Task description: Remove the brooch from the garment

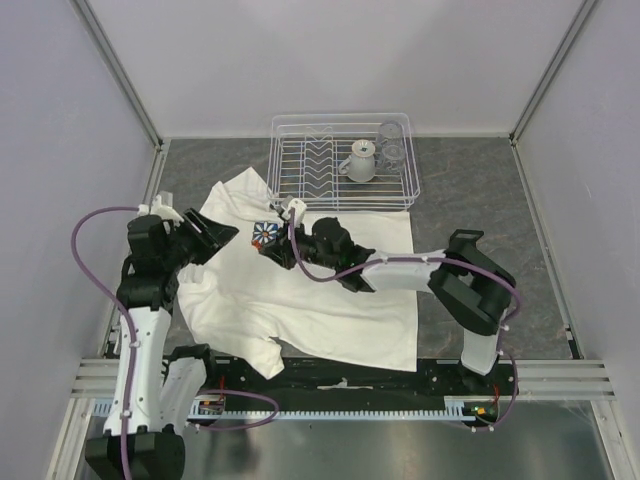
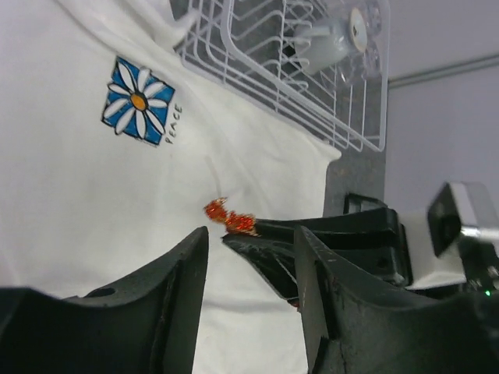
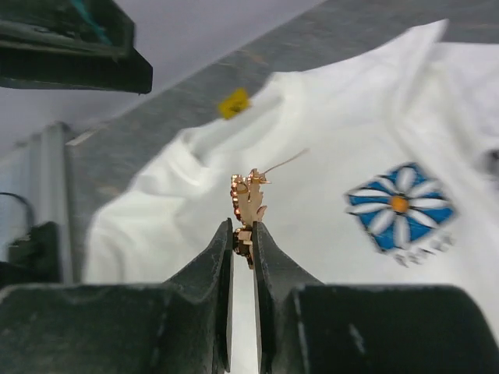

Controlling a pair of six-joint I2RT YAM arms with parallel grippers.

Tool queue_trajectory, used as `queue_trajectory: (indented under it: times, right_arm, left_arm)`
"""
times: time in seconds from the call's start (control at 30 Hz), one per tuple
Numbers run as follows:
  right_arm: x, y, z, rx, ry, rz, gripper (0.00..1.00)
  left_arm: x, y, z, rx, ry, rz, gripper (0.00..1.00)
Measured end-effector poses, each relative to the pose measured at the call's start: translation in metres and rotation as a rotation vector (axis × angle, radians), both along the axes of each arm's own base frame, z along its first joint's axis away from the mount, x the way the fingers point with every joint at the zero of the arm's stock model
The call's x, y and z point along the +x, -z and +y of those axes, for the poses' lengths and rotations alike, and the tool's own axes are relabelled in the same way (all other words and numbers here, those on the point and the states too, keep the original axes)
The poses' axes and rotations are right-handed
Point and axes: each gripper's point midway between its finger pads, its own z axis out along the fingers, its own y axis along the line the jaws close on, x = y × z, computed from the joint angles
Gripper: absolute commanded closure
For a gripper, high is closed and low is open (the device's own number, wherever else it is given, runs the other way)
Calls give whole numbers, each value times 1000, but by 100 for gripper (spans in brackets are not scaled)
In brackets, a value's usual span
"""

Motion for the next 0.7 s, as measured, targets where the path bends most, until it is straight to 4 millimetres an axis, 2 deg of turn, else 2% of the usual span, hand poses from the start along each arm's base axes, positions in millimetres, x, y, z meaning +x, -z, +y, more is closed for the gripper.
queue_trajectory:
  times: [0.07,0.1,0.13,0.2,0.27,0.37,0.47,0.7]
  right_arm:
    - [13,-9,-23,-46,151,-132,100]
    - [21,-8,-39,-81,240,-200,100]
    - [20,-5,-44,-104,266,-227,100]
    - [24,9,-65,-177,350,-302,100]
    - [26,33,-87,-267,411,-357,99]
    - [24,50,-107,-358,468,-423,100]
    - [19,42,-105,-358,495,-486,99]
    - [10,18,-94,-293,516,-565,99]
  left_arm:
    - [4,9,-12,-45,60,30,44]
    - [5,15,-18,-65,83,53,44]
    - [5,22,-24,-80,99,77,43]
    - [-1,30,-38,-110,138,112,39]
    - [-9,31,-57,-145,185,123,39]
    - [-20,33,-81,-181,237,154,39]
    - [-27,40,-99,-206,253,212,40]
    - [-19,64,-103,-249,154,337,36]
